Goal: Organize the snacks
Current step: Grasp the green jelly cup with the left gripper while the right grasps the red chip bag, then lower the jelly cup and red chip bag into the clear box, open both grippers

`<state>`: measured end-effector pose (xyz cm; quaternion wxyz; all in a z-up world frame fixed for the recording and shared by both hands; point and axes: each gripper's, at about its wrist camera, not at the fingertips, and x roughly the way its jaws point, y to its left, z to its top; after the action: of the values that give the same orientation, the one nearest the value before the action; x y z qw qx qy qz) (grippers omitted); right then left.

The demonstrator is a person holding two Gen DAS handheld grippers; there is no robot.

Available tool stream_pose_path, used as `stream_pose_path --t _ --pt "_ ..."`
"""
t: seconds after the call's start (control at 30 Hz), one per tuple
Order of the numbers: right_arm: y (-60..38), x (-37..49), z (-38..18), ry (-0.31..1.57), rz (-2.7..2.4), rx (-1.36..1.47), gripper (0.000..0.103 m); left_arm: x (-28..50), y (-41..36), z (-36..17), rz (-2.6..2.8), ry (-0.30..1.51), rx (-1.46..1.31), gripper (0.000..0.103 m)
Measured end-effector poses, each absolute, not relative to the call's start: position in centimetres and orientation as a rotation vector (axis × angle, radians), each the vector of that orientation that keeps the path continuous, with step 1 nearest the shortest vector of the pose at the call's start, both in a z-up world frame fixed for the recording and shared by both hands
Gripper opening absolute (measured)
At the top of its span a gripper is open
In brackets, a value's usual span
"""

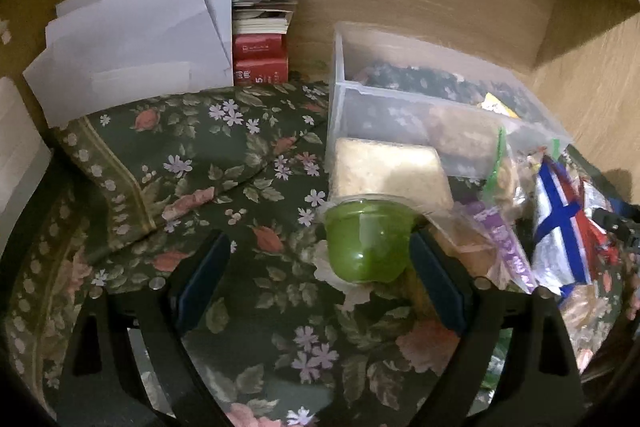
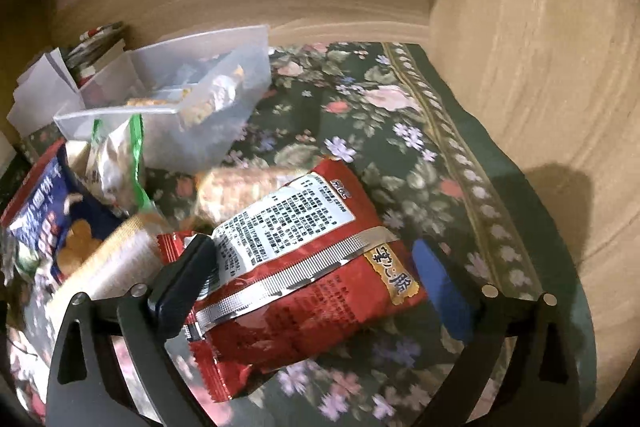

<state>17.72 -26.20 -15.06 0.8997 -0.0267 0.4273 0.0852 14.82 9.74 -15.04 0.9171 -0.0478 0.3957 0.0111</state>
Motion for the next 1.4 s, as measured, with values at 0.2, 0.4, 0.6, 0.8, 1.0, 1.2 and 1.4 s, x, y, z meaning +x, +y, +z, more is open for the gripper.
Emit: stream_pose_path --t 0.2,0.4,0.6,0.8,1.0,1.2,1.4 --pt "-27.5 17.0 -14.3 0.882 0.171 0.03 0.099 15.7 9.7 -15.5 0.02 0.834 -0.127 0.092" --pt "-27.9 16.7 -14.3 0.885 0.162 0.081 0.099 16.6 9.8 -15.9 -0.012 0.856 -0.149 0.087" --pt "-27.5 17.7 -15.4 0.913 0.174 0.111 0.101 17.3 9.3 -16.2 -0.039 0.862 -0.17 0.081" --pt "-25.7 18.2 -15.8 0.9 0.178 0.033 0.103 18.0 9.1 -16.7 -0.1 0.876 -0.208 0.055" --pt "-27.3 17.4 -14.3 0.879 0.163 0.092 0.101 18.2 8.7 -17.0 -0.108 0.871 -0.212 0.055" --pt "-28.1 15.8 -13.9 0.897 0.145 0.102 0.101 16.3 9.1 -16.2 -0.076 0.834 -0.179 0.054" --pt "-27.4 16.2 -15.8 0.939 0.178 0.129 0.103 14.8 9.9 -15.2 -0.048 0.81 -0.169 0.054"
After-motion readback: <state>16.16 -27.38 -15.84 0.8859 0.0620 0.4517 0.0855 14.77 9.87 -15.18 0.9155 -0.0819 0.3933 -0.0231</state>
